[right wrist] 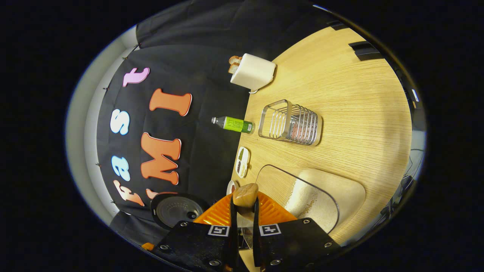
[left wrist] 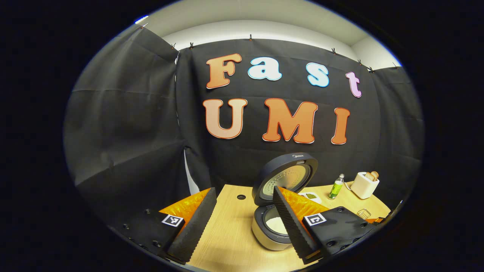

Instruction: Close the left gripper, press the button to open the rice cooker; take a wooden spoon from the chopstick holder with the right hand, scoop a spoonful of rice and pour it into the rice cooker, then put the wooden spoon back into the chopstick holder.

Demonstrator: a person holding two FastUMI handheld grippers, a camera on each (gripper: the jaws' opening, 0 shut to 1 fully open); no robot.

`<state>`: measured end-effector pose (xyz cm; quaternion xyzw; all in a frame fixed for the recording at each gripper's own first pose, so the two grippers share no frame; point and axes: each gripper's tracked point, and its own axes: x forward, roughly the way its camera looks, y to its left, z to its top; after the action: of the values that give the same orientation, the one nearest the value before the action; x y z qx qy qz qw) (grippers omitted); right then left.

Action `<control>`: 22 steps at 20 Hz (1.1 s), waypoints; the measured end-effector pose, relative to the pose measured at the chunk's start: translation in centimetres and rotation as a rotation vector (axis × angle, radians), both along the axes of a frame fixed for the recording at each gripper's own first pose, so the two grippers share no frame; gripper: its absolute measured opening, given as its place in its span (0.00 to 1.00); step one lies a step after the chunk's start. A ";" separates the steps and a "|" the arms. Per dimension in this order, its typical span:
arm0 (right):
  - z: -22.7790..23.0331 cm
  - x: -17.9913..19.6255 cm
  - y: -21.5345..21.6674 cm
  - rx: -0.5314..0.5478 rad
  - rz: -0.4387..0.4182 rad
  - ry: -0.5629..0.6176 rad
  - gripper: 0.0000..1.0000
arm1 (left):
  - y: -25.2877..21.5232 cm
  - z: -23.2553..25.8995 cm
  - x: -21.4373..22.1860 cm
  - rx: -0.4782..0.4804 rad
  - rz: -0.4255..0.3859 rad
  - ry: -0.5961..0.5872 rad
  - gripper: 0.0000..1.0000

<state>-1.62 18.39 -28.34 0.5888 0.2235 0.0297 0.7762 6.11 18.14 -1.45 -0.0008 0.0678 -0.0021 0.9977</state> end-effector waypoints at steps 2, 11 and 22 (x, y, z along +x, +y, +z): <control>0.2 -0.2 -0.8 0.033 -0.012 -0.004 0.14 | -0.5 0.1 -0.1 -0.005 -0.006 -0.004 0.97; 4.5 -0.3 -3.0 0.140 -0.047 -0.028 0.14 | -1.8 1.0 -0.7 -0.007 -0.021 -0.023 0.97; 14.5 1.8 -3.0 0.215 -0.021 -0.081 0.14 | -2.7 0.8 -1.5 -0.007 -0.024 -0.023 0.98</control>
<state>0.19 15.36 -13.86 0.6693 0.1814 0.0693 0.7172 4.65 15.49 -0.60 -0.0036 0.0566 -0.0143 0.9983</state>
